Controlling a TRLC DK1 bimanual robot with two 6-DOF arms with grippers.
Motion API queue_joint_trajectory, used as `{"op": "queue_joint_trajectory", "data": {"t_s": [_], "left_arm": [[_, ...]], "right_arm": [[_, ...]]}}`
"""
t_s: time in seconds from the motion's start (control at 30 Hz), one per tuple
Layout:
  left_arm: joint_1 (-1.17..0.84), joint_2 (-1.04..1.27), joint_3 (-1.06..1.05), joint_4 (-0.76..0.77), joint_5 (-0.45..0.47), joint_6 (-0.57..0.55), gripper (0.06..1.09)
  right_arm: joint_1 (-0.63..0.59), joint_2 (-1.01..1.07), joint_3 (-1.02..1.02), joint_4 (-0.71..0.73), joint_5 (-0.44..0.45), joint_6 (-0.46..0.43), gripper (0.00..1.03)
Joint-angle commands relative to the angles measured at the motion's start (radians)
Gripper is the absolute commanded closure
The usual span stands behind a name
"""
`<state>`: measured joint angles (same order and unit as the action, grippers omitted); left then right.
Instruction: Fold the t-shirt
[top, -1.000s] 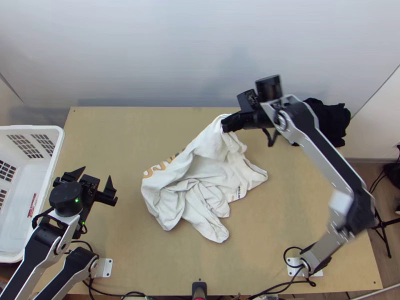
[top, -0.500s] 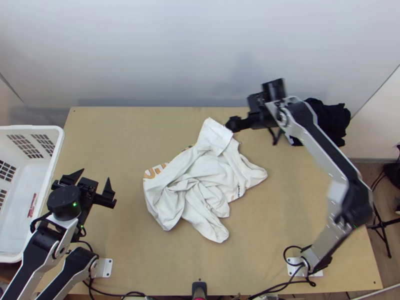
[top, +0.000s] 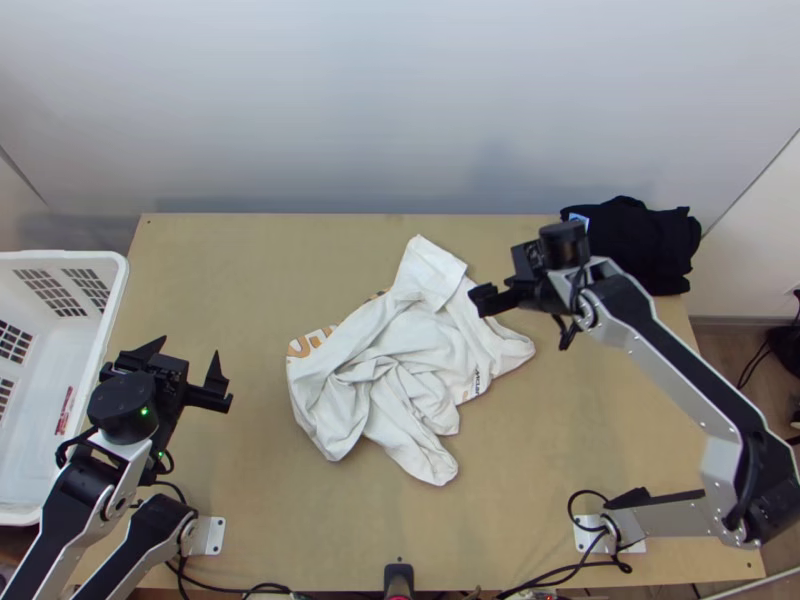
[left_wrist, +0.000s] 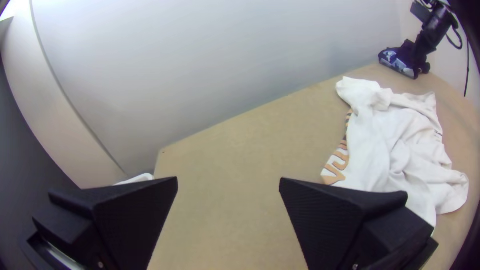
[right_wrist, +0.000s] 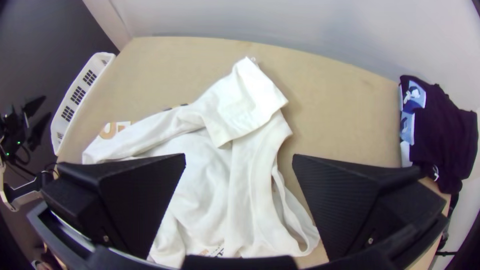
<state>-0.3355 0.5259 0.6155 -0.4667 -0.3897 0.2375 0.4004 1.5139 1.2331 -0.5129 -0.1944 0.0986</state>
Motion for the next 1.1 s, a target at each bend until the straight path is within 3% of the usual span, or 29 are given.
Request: {"op": "queue_joint_trajectory", "data": {"t_s": [0.0,0.43,0.7,1.07], "left_arm": [[-0.005,-0.003,-0.002,-0.02,0.005,-0.06,0.1],[-0.01,-0.012,-0.01,-0.016,0.003,-0.063,0.1],[0.003,-0.041,-0.03,-0.024,0.002,-0.067,0.1],[0.003,-0.046,-0.051,-0.006,0.002,-0.061,0.1]], "right_arm": [[0.003,0.101,-0.089,0.145,0.032,0.02,0.04],[-0.067,0.474,0.19,0.16,0.049,0.018,0.04],[-0.123,0.555,0.282,0.159,0.049,0.024,0.04],[-0.084,0.603,0.402,0.123,0.012,0.069,0.04]]}}
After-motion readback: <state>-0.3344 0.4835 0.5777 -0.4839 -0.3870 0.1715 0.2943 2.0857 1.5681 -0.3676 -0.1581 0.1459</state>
